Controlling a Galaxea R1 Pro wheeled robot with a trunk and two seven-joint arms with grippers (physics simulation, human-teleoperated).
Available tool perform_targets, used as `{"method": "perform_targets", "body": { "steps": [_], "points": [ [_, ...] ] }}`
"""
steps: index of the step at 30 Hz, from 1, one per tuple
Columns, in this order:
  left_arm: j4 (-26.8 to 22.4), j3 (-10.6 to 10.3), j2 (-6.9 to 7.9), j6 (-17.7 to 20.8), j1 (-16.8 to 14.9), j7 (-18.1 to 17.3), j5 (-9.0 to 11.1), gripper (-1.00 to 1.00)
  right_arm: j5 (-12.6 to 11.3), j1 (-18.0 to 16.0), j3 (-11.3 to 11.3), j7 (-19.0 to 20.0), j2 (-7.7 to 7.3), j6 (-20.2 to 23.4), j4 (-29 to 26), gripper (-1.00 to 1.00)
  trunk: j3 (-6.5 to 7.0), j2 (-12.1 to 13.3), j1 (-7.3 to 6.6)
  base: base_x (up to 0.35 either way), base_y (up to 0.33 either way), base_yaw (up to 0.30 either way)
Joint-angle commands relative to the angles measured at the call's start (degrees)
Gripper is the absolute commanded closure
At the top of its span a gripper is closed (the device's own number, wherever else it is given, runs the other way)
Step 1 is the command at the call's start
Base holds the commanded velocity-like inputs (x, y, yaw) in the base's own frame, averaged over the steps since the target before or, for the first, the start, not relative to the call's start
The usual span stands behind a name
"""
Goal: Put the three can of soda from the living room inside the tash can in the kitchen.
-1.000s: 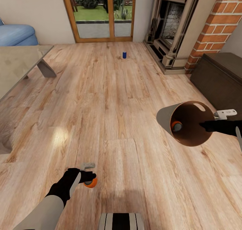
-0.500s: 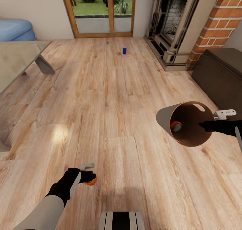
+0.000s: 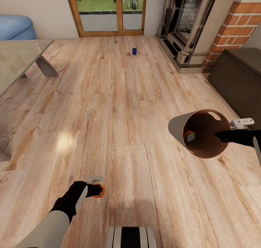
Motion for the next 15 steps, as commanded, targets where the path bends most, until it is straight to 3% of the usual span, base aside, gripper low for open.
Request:
{"method": "perform_targets", "body": {
  "steps": [1,15],
  "points": [
    [0.0,0.0,-0.02,0.0,0.0,0.0,-0.2,1.0,-1.0,0.0,0.0,0.1,0.03,0.1,0.0,1.0,0.0,0.0,0.0,0.0,0.0,0.0],
    [0.0,0.0,-0.08,0.1,0.0,0.0,-0.2,1.0,1.5,0.0,0.1,0.1,0.3,0.1,0.0,1.0,2.66,0.2,-0.31,0.0,0.0,0.0]
  ]
}}
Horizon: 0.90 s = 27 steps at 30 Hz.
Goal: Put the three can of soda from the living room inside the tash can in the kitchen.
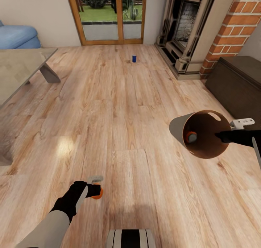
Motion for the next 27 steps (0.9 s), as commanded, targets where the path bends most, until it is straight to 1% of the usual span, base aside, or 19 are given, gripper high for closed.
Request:
{"method": "perform_targets", "body": {
  "steps": [1,3,5,6,7,8,9,11,12,14,16,17,18,20,21,24,26,27],
  "points": [
    [0.0,0.0,0.0,0.0,0.0,0.0,0.0,1.0,-0.5,0.0,0.0,0.2,0.05,0.1,0.0,1.0,0.23,0.0,-0.03,0.0,0.0,0.0],
    [0.0,0.0,0.0,0.0,0.0,0.0,0.0,1.0,-0.6,0.1,0.0,0.3,0.18,0.1,0.0,1.0,0.67,0.0,-0.08,0.0,0.0,0.0],
    [-0.4,0.0,0.07,0.1,0.0,-0.2,0.0,1.0,-0.8,0.2,0.0,0.5,1.95,0.1,0.1,1.0,1.12,0.1,-0.13,0.0,0.0,0.0],
    [-0.6,-0.1,0.15,0.1,0.0,-0.5,0.1,1.0,-0.8,0.3,0.0,0.6,3.33,0.1,0.1,1.0,1.34,0.1,-0.15,0.0,0.0,0.0],
    [-0.6,-0.1,0.16,0.2,0.0,-0.6,0.1,1.0,-0.8,0.3,0.0,0.6,4.39,0.1,0.1,1.0,1.56,0.1,-0.18,0.0,0.0,0.0],
    [-0.9,-0.1,0.14,0.9,0.0,-0.7,0.1,1.0,-0.7,0.4,-0.1,0.5,6.03,0.1,0.1,1.0,1.78,0.1,-0.21,0.0,0.0,0.0],
    [-1.8,-0.1,0.15,2.3,0.0,-1.0,0.2,1.0,-0.6,0.4,-0.1,0.4,7.01,0.1,0.1,1.0,2.0,0.1,-0.23,0.0,0.0,0.0],
    [-6.4,-0.2,0.43,6.2,0.0,-2.2,0.2,1.0,-0.6,0.6,-0.1,0.4,8.28,0.1,0.1,1.0,2.45,0.1,-0.28,0.0,0.0,0.0],
    [-7.9,-0.2,0.5,7.4,0.0,-2.6,0.3,1.0,-0.6,0.8,0.0,0.4,8.49,0.1,0.1,1.0,2.67,0.2,-0.31,0.0,0.0,0.0],
    [-14.9,-0.3,0.67,13.7,0.1,-4.2,0.3,1.0,-0.5,1.5,0.6,0.3,9.12,0.1,0.1,1.0,3.11,0.2,-0.36,0.0,0.0,0.0],
    [-23.3,-0.4,0.74,20.1,0.2,-5.5,0.3,1.0,-0.5,2.0,1.3,0.3,9.39,0.1,0.1,1.0,3.55,0.2,-0.41,0.0,0.0,0.0],
    [-25.5,-0.4,0.77,21.6,0.2,-5.7,0.3,1.0,-0.5,2.0,1.4,0.3,9.43,0.1,0.1,1.0,3.78,0.2,-0.44,0.0,0.0,0.0],
    [-31.8,-0.4,0.82,24.8,0.2,-6.2,0.2,1.0,-0.5,2.2,1.5,0.3,9.49,0.1,0.1,1.0,4.0,0.2,-0.46,0.0,0.0,0.0],
    [-35.3,-0.4,0.84,25.2,0.2,-6.4,0.2,1.0,-0.5,2.3,1.6,0.3,9.49,0.1,0.1,1.0,4.44,0.3,-0.52,0.0,0.0,0.0],
    [-37.8,-0.5,0.89,25.2,0.2,-6.6,0.1,1.0,-0.5,2.6,1.6,0.3,9.48,0.1,0.1,1.0,4.66,0.3,-0.54,0.0,0.0,0.0],
    [-40.5,-0.4,1.08,25.2,0.2,-6.9,0.1,1.0,-0.5,3.3,1.6,0.2,9.36,0.1,0.1,1.0,5.33,0.3,-0.62,0.0,0.0,0.0],
    [-42.2,-0.4,2.21,25.2,0.1,-7.8,0.3,1.0,-0.5,4.3,1.6,0.2,9.29,0.1,0.1,1.0,5.77,0.3,-0.67,0.0,0.0,0.0],
    [-43.0,-0.4,2.75,25.2,0.1,-9.2,0.4,1.0,-0.5,4.6,1.6,0.2,9.3,0.1,0.1,1.0,5.99,0.4,-0.7,0.0,0.0,0.0]
  ]
}}
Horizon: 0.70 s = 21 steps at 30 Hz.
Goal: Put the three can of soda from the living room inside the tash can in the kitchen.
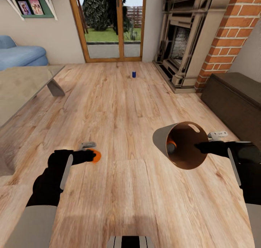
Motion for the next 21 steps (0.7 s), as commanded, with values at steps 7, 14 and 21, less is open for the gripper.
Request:
{"method": "perform_targets", "body": {
  "steps": [7,14,21],
  "points": [
    [-4.8,0.3,6.23,0.0,0.0,-18.7,0.1,1.0,-0.8,0.7,0.4,0.0,0.23,0.1,0.7,1.0,1.56,0.1,-0.18,0.0,0.0,0.0],
    [-4.6,0.8,12.34,0.0,-0.2,-40.4,0.0,1.0,-0.8,0.8,2.2,0.0,0.36,0.1,1.0,1.0,3.11,0.2,-0.36,0.0,0.0,0.0],
    [-4.3,0.6,13.34,0.0,-0.8,-52.5,0.0,1.0,-0.8,0.8,2.9,0.0,0.37,0.1,3.0,1.0,4.67,0.3,-0.54,0.0,0.0,0.0]
  ]
}}
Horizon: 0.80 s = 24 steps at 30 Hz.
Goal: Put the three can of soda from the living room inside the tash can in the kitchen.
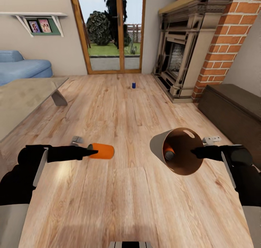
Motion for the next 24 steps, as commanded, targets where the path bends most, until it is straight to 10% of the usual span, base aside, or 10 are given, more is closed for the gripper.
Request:
{"method": "perform_targets", "body": {
  "steps": [1,11,17,24],
  "points": [
    [0.0,0.0,0.01,0.0,0.0,-1.9,-0.2,1.0,-1.2,-0.1,0.4,0.1,0.01,0.2,0.8,1.0,0.24,0.0,-0.03,0.0,0.0,0.0],
    [-0.1,-0.2,-0.39,0.0,0.0,-10.7,-0.2,1.0,-1.2,-0.2,2.8,0.2,-0.05,0.2,11.0,1.0,2.45,0.1,-0.29,0.0,0.0,0.0],
    [-0.6,-0.1,-0.91,0.0,0.0,-13.8,0.4,1.0,-1.3,-0.2,9.4,0.3,0.52,0.2,14.7,1.0,3.78,0.2,-0.44,0.0,0.0,0.0],
    [-0.8,-0.1,-1.26,0.0,0.0,-14.8,4.7,1.0,-1.2,-0.2,12.7,0.3,2.62,0.2,16.0,1.0,5.33,0.3,-0.62,0.0,0.0,0.0]
  ]
}}
